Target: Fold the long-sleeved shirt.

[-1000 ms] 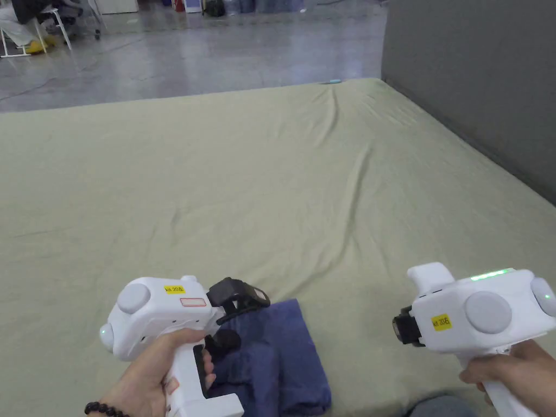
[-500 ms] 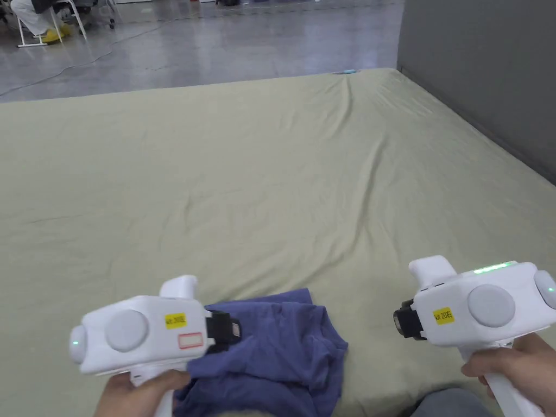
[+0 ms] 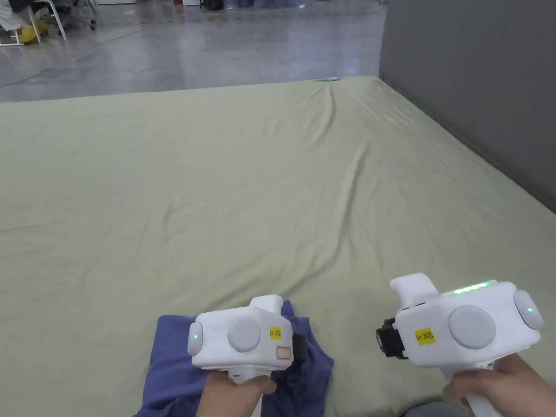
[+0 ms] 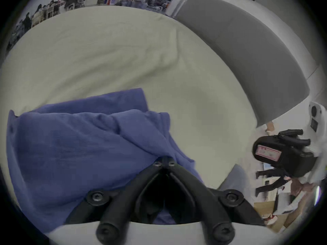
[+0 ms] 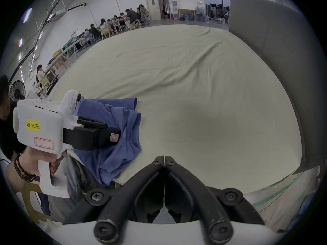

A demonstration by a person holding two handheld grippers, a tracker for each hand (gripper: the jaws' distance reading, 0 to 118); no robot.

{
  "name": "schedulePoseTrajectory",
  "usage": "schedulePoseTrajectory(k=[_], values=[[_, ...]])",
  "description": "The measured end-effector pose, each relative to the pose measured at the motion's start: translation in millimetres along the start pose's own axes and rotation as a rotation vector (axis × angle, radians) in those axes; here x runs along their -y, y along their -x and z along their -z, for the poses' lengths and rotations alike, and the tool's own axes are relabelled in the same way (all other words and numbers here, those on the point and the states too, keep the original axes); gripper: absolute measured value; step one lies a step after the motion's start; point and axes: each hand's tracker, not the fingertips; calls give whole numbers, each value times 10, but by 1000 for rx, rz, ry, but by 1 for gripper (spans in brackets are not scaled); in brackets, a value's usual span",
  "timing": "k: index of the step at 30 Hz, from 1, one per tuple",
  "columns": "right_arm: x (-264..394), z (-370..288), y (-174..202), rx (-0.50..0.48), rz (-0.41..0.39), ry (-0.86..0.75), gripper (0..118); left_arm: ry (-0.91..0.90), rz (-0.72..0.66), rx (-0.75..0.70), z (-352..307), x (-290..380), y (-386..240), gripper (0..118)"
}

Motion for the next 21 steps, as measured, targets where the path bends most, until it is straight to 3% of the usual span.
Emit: schedulePoseTrajectory(k=[4, 7, 14, 18, 21], values=[[-141, -46, 163, -18, -16, -19, 0, -14, -37, 89, -274, 0, 95, 0], [-385, 7, 446, -119, -27, -33, 0, -100, -48, 95, -700, -20, 321, 0], [-754, 718, 1064, -345, 79, 61, 0, -265, -233, 88, -1575, 109, 1212, 0], [-504, 1058, 1150, -273, 88, 136, 0, -281, -306, 70, -1792, 305, 1658, 0], [-296, 1148, 1002, -287, 123, 178, 0, -255, -378, 160, -1785, 445, 1929, 0]])
